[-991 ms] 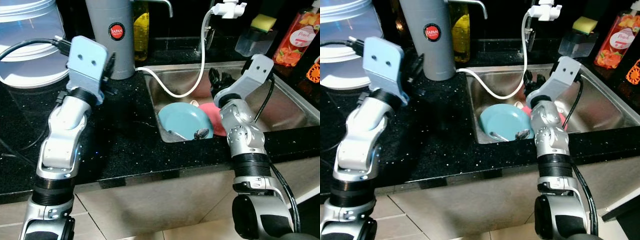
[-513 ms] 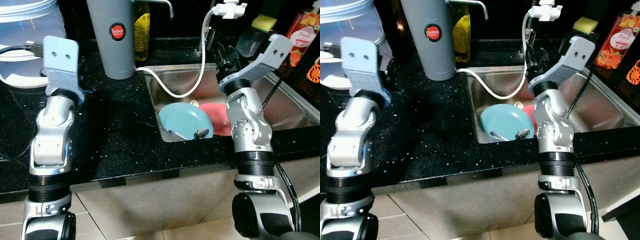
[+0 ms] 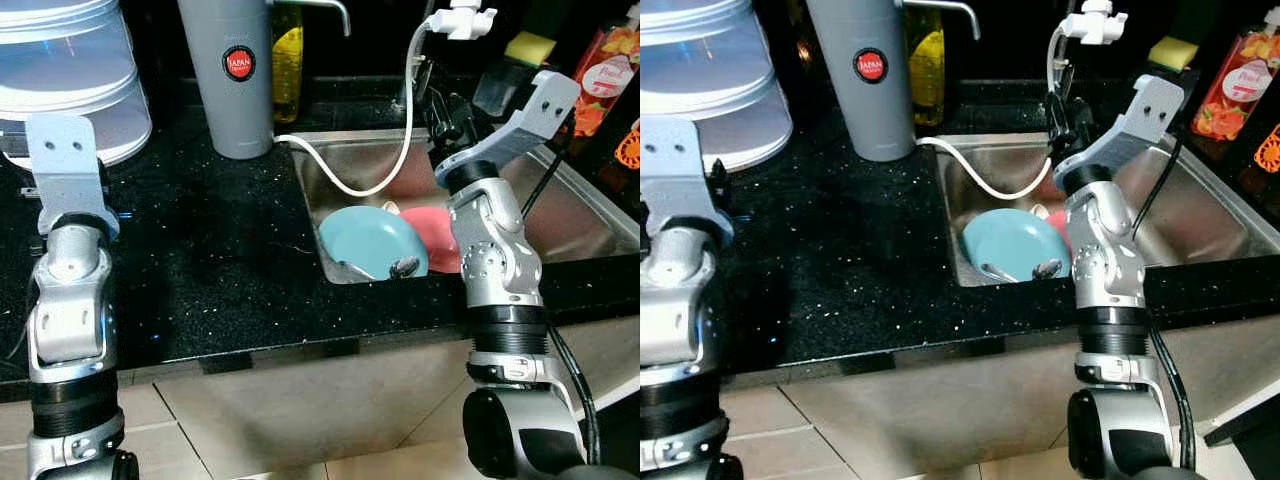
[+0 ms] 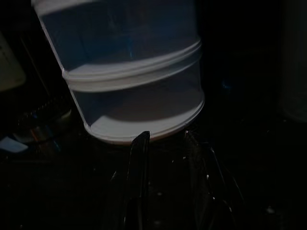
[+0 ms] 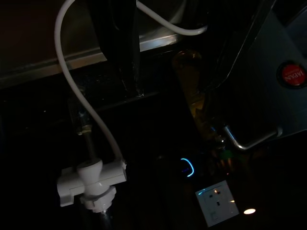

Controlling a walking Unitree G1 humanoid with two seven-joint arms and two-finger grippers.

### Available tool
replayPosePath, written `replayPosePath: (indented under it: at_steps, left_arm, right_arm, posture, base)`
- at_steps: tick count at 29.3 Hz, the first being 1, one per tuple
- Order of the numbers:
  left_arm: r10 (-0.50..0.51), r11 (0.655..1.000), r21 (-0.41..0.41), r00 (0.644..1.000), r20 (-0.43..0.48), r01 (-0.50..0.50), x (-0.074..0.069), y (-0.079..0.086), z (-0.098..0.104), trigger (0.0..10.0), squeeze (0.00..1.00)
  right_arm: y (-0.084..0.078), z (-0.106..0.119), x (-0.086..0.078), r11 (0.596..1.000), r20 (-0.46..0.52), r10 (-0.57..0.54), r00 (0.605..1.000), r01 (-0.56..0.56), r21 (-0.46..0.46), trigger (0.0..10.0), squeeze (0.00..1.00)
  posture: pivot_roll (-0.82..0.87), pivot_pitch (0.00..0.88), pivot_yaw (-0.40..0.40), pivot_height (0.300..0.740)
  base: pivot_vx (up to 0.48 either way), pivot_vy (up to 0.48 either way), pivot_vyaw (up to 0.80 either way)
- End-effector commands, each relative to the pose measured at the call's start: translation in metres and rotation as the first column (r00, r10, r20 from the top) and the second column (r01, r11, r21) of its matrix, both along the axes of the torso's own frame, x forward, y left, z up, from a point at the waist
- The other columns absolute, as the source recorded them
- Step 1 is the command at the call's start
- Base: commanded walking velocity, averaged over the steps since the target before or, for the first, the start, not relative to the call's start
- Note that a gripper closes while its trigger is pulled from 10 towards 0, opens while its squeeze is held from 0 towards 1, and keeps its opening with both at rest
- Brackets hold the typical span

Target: Kitchen organization

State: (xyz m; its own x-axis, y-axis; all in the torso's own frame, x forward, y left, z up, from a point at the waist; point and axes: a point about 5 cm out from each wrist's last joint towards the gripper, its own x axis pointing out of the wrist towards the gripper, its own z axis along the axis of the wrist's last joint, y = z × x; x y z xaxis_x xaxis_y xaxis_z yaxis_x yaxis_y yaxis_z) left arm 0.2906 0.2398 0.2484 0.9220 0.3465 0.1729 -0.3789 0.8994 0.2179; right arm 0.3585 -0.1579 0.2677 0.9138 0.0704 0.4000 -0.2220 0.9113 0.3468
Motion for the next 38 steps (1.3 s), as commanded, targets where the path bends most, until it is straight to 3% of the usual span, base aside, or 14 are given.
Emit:
replayPosePath:
  at_steps: [1,38]
  left_arm:
    - [0.013,1.0,0.026,1.0,0.018,-0.014,-0.0023,-0.0018,0.0015,10.0,0.0]
    - [0.029,1.0,0.004,0.999,0.03,-0.029,-0.0079,-0.0022,-0.0066,10.0,0.0]
  right_arm:
    - [-0.0013,-0.0086,0.0006,1.0,-0.035,0.002,0.999,-0.002,0.005,10.0,0.0]
    - [-0.0014,-0.0183,0.0027,1.0,-0.074,0.012,0.997,-0.012,-0.007,10.0,0.0]
  posture:
    - [0.18,0.006,-0.062,0.74]
    - [0.17,0.002,-0.064,0.74]
  base:
    - [0.0,0.0,0.0]
    - [0.0,0.0,0.0]
